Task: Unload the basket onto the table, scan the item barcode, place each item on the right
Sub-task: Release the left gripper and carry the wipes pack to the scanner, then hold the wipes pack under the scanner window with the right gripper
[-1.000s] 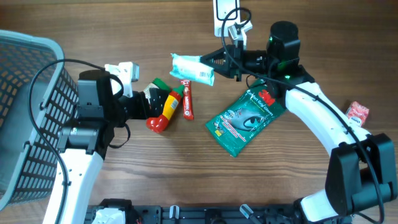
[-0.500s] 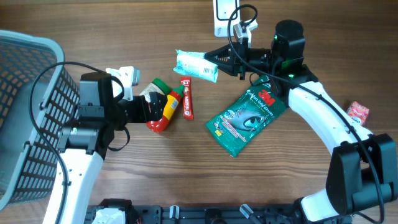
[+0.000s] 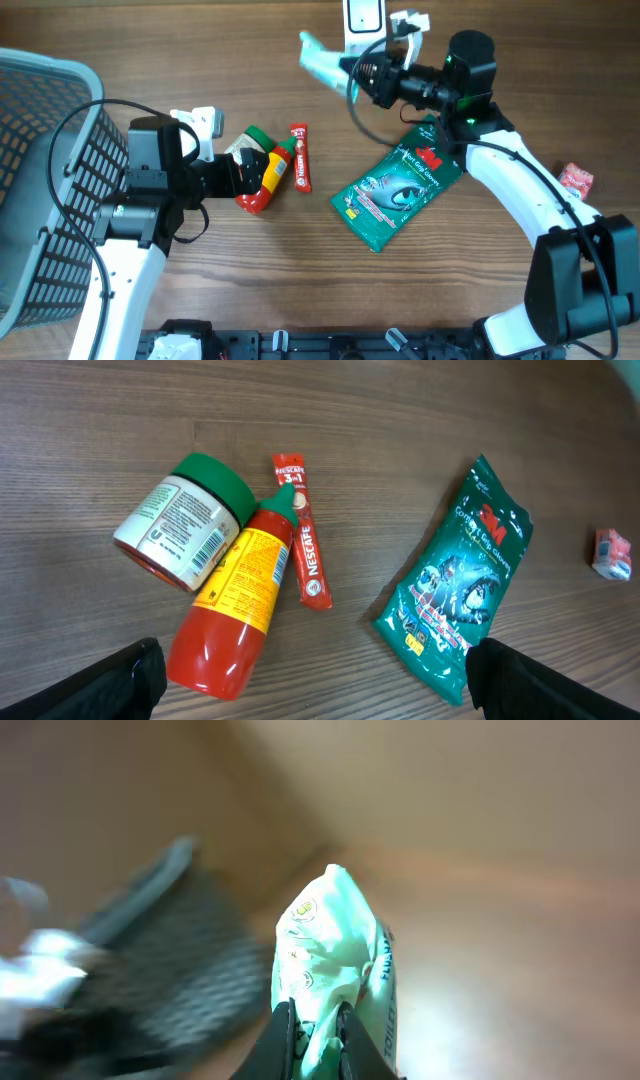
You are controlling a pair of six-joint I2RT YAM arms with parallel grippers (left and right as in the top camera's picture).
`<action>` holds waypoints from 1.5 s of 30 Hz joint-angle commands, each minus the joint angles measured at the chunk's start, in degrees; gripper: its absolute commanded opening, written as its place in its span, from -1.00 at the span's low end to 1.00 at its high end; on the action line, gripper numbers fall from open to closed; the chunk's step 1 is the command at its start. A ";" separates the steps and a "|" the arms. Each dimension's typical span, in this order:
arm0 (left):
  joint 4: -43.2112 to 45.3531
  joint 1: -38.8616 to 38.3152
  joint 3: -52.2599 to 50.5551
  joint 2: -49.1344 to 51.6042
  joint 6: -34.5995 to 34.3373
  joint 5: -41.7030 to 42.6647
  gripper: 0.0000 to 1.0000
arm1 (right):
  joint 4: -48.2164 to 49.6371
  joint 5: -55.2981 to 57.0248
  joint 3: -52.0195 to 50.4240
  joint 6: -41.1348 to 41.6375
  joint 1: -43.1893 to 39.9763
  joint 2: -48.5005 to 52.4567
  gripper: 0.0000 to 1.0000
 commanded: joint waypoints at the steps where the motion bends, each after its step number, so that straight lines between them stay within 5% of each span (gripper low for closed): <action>1: 0.09 0.28 -0.15 -0.83 1.31 -0.13 1.00 | 1.92 18.05 0.72 -35.23 0.11 0.83 -0.91; 6: 0.09 0.28 -0.15 -0.83 1.31 -0.13 1.00 | 14.91 21.62 0.72 -71.30 0.17 10.73 -0.91; 12: 0.09 0.28 -0.15 -0.83 1.31 -0.13 1.00 | 33.90 28.81 7.93 -86.49 0.09 30.49 -0.91; 18: 0.09 0.28 -0.15 -0.83 1.31 -0.13 1.00 | 33.99 31.61 18.43 -92.04 0.33 39.43 -0.91; 37: 0.09 0.28 -0.15 -0.83 1.31 -0.13 1.00 | 25.00 28.41 22.23 -91.60 1.44 40.61 -0.92; 39: 0.09 0.28 -0.15 -0.83 1.31 -0.13 1.00 | 31.39 30.18 22.23 -82.99 1.44 40.61 -0.91; 41: 0.09 0.28 -0.15 -0.83 1.31 -0.13 1.00 | 40.30 34.23 22.23 -64.59 1.31 40.11 -0.91; 45: 0.09 0.28 -0.15 -0.83 1.31 -0.13 1.00 | 35.30 42.07 21.00 -38.49 0.81 33.97 -0.91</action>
